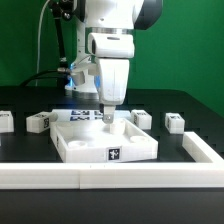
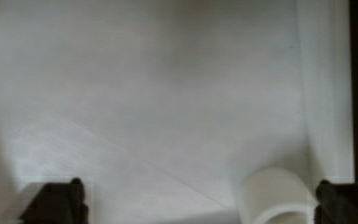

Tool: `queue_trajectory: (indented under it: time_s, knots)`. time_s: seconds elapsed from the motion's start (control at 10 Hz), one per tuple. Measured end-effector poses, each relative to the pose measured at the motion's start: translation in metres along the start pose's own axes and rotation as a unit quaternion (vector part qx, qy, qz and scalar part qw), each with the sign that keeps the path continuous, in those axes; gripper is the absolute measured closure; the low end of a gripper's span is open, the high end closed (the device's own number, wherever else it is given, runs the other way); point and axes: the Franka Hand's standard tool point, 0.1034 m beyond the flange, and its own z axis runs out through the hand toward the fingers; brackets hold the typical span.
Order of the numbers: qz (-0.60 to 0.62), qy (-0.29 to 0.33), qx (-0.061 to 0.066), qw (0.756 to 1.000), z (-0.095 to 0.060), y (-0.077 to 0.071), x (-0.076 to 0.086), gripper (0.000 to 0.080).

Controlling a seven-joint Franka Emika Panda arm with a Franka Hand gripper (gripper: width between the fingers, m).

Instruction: Assemble one leg

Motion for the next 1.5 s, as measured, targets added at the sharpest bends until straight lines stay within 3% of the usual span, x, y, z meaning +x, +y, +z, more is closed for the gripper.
queue_trajectory:
  time_s: [0.4,0.5,0.6,1.1,1.5]
  knots:
    - [-0.007,0.0,-0.001,1.0,0.001,-0.001,-0.001,0.015]
    - [-0.018,0.002,-0.002,1.0,0.005,-0.01,-0.004,0.015]
    - [-0.016,0.003,0.003,1.0,0.009,-0.018,-0.005,0.015]
    - [-0.034,0.009,0.021,0.999,0.03,-0.032,-0.004,0.015]
    - [-0.02,0.01,0.031,0.999,0.038,-0.037,-0.013,0.015]
